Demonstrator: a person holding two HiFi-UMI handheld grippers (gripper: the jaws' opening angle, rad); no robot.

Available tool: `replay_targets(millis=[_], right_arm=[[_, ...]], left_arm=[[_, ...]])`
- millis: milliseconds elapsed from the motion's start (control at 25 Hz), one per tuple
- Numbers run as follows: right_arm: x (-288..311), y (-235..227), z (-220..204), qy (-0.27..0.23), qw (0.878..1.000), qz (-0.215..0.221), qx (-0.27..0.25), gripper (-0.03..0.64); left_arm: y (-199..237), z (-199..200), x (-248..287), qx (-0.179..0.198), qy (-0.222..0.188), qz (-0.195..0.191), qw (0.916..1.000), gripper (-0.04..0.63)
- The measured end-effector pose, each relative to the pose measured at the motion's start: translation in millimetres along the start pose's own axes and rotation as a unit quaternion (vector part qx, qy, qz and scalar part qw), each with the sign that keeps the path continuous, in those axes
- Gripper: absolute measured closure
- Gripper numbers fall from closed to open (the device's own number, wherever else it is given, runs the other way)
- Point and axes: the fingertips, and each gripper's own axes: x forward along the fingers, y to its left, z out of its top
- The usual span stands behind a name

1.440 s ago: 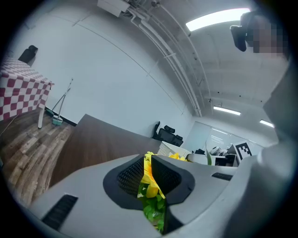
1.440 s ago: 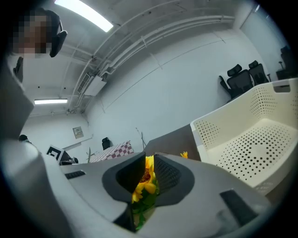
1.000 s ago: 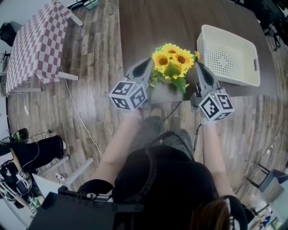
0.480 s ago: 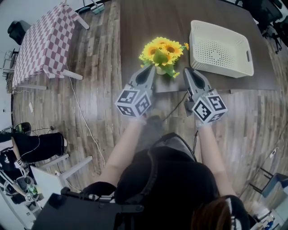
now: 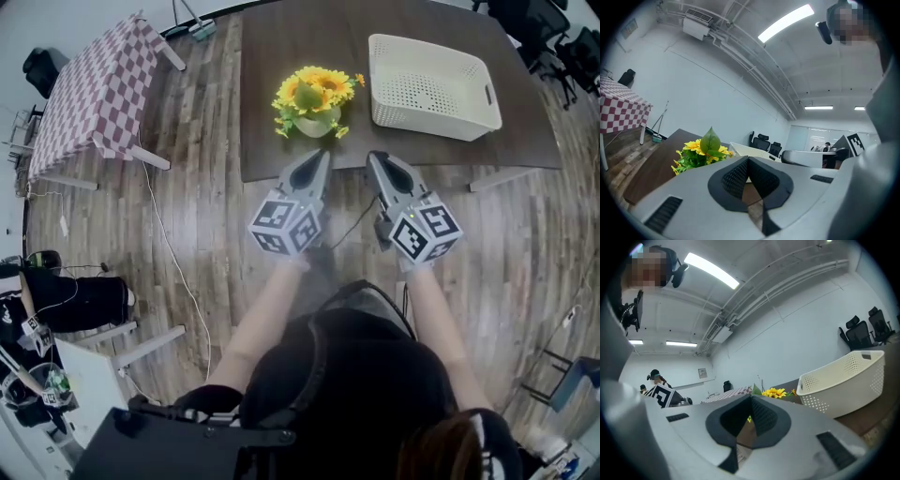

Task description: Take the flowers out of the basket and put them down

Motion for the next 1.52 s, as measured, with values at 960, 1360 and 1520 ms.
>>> replay_targets(millis=[960,1360,1520], right_arm=[[-126.4,47.0,-36.9,0.004,0.999,0.046,0.005,0.615],[-119.2,56.6,-37.9,0.004,0.999,0.046,-0.009,0.615],[-110.7,67.2,-40.4,0.006,0.999,0.044,-0.004,0.615]], left_arm=[[-107.0,-56.4,-80.9,0.026,0.019,0.003,0.9995,0.595],[-113.5,-44.4,-79.2,0.037,-0.001,-0.016,0.9992,0.595],[-104.3,-40.9,-86.9,0.036,0.002,-0.018,0.9992,0.595]])
